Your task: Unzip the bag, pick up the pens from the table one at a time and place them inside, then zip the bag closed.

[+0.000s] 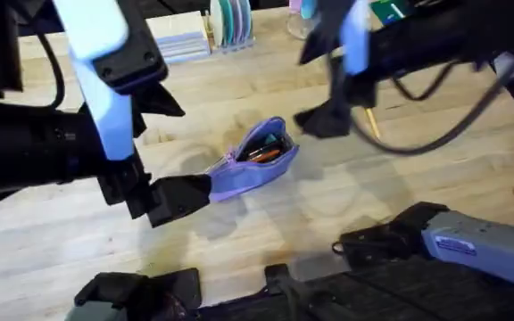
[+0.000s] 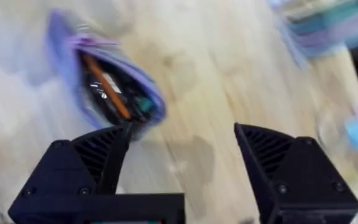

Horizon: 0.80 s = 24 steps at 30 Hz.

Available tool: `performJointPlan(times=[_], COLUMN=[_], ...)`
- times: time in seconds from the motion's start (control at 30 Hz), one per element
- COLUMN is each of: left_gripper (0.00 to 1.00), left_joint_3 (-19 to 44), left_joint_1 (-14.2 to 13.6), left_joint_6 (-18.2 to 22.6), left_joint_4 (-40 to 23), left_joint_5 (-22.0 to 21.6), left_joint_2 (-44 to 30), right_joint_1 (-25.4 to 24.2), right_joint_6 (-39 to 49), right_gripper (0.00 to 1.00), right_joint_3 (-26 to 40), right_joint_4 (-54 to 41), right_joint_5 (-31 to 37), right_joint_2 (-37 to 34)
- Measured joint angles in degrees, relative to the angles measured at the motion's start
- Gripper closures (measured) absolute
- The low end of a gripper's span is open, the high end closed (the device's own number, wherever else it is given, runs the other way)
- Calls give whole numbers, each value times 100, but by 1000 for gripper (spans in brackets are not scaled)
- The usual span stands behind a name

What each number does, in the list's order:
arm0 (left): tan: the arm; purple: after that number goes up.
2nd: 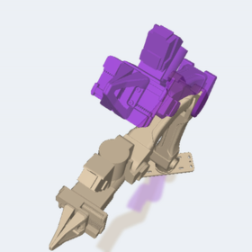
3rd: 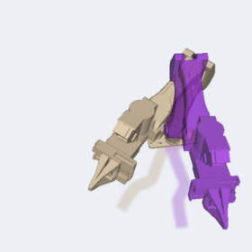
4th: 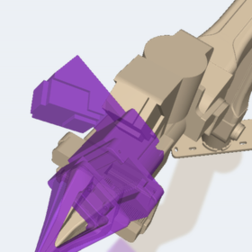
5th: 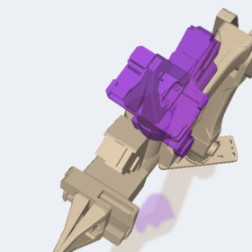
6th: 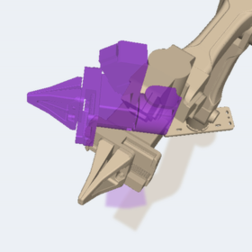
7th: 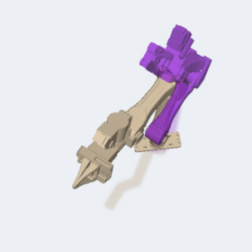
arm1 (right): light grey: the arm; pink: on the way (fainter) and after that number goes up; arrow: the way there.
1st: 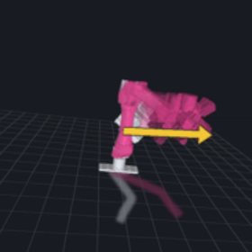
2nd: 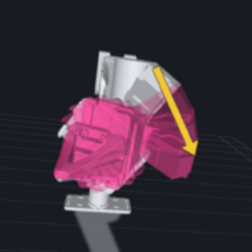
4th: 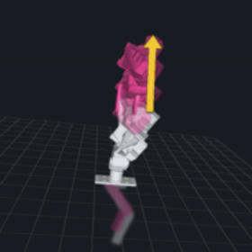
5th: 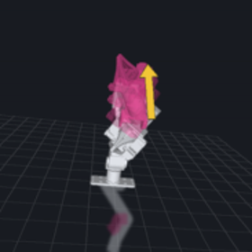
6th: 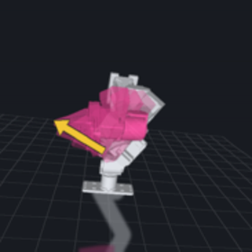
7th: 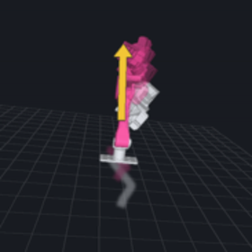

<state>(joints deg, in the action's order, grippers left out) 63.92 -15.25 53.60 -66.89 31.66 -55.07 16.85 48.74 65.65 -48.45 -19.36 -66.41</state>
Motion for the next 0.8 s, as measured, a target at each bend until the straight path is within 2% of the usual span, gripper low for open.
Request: performJointPlan(times=[0.2,0.37,0.5,0.67,0.8], left_gripper=[8,8,7,7,8], left_joint_3=[0,0,0,0,0], left_joint_1=[0,0,0,0,0], left_joint_6=[0,0,0,0,0], left_joint_4=[0,0,0,0,0], left_joint_5=[2,2,2,2,2], left_joint_2=[0,0,0,0,0], right_joint_1=[-1366,-2434,-3148,-3764,-3926], right_joint_6=[-763,-1312,-1957,-2607,-2821], right_gripper=[3,3,3,5,4], right_joint_3=[0,0,0,0,0], right_joint_4=[-10,-90,-240,-535,-672], right_joint_5=[1,29,553,1334,1364], right_joint_2=[474,538,529,407,207])
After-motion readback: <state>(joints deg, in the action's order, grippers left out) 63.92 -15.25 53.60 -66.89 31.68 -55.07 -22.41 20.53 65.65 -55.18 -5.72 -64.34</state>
